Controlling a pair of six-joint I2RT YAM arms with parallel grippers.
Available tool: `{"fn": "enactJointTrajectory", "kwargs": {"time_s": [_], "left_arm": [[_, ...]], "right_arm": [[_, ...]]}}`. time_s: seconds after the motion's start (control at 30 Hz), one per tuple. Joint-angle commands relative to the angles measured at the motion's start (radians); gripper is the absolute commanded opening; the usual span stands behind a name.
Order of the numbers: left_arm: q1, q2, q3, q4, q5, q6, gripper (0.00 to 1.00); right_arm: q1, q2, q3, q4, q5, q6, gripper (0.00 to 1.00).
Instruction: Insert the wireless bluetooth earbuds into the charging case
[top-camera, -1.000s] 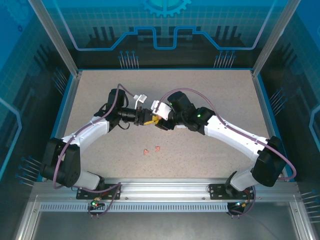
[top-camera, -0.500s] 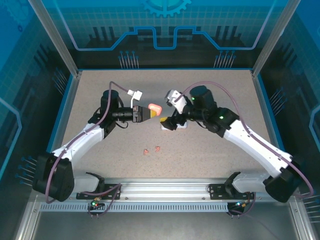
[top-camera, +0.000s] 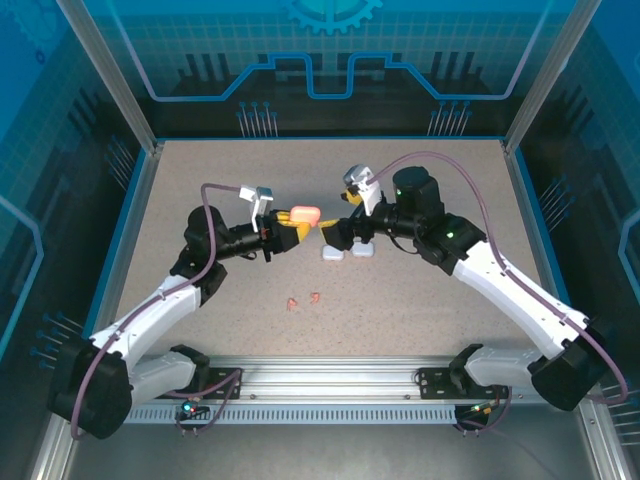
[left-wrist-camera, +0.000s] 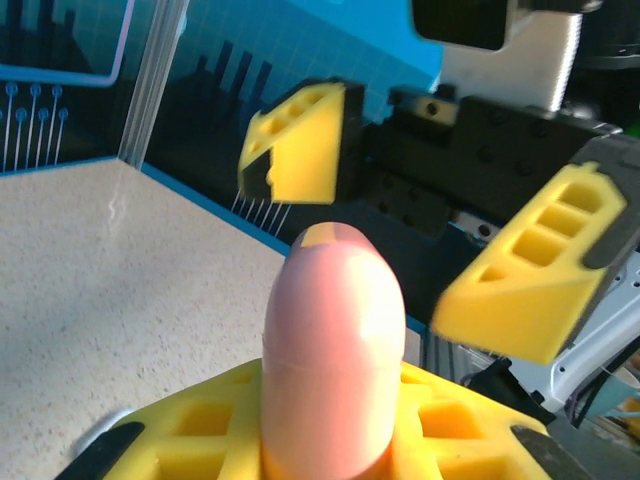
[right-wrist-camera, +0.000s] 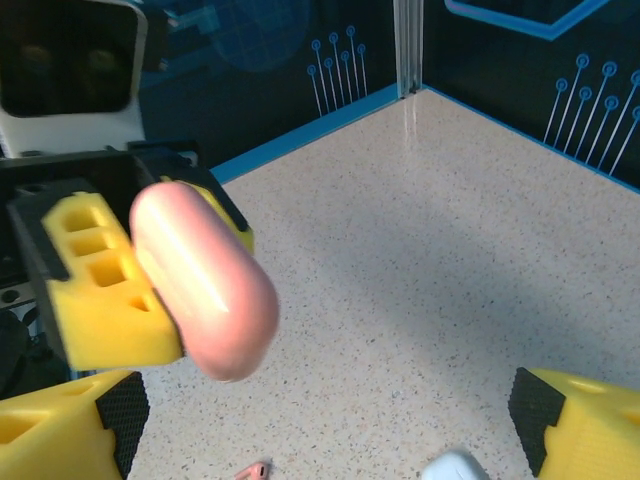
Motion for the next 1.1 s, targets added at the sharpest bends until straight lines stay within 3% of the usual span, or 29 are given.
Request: {"fn": "enactJointTrajectory", "kwargs": {"time_s": [0.0,1.07], "left_arm": [[-0.009,-0.019,-0.008,0.091,-0.025,0.057,0.19],[-0.015,-0.036,0.0,0.013,-0.021,0.097,0.18]], "right_arm": [[0.016,0.02,0.056,0.034,-0.024,0.03,0.96],[0.015,0.103,0.176,-0.047,0.056,0.015,0.91]]}}
